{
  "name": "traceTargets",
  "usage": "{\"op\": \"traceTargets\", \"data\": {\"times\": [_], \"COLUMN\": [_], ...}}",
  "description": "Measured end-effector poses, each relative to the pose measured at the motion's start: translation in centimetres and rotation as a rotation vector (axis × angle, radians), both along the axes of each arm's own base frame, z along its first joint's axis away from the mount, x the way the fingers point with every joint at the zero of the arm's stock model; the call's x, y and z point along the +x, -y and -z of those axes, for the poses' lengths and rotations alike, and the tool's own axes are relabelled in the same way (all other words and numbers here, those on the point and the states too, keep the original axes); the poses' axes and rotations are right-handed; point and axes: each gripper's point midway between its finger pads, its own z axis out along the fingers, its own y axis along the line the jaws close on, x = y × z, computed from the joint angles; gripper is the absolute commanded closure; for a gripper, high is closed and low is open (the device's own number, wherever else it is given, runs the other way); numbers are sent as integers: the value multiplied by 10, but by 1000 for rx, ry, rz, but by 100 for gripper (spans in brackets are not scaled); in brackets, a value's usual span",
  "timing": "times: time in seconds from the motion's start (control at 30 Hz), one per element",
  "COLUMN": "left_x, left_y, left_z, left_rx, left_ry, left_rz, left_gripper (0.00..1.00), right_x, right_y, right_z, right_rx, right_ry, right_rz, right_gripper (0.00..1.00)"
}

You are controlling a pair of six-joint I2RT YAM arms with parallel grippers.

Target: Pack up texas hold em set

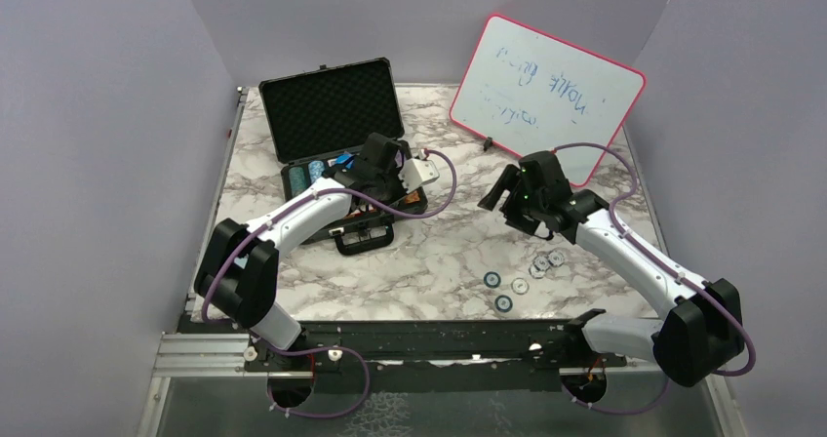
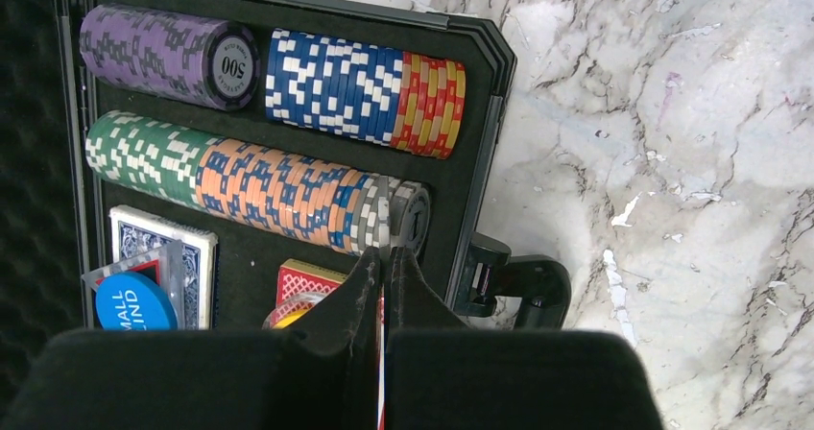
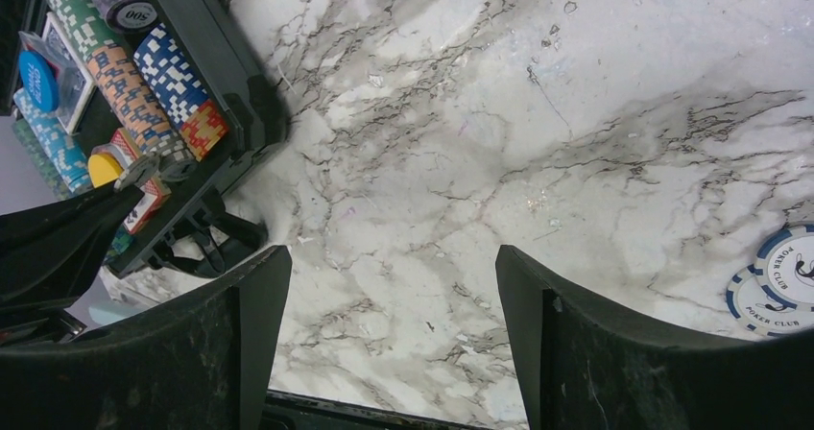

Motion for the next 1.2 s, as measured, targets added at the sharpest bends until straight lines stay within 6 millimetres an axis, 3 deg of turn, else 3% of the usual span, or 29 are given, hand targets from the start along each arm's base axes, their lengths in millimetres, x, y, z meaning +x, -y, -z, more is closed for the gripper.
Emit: {"op": "traceTargets", "data": {"times": [0.53, 0.8, 1.2], "left_x": [-6, -13, -8], "left_y": [8, 10, 6], "left_z": [-7, -5, -1], "left_rx": [-37, -48, -22], "left_ry": [-35, -67, -55], "left_rz": [33, 55, 33], "left_gripper": [100, 100, 100], "right_x": [-7, -14, -14], "right_y": [-4, -2, -2], "right_z": [2, 13, 14], "right_rx": [12, 4, 3], "right_ry": [-17, -46, -49], "right_rz": [-37, -44, -44], "right_gripper": [21, 22, 22]}}
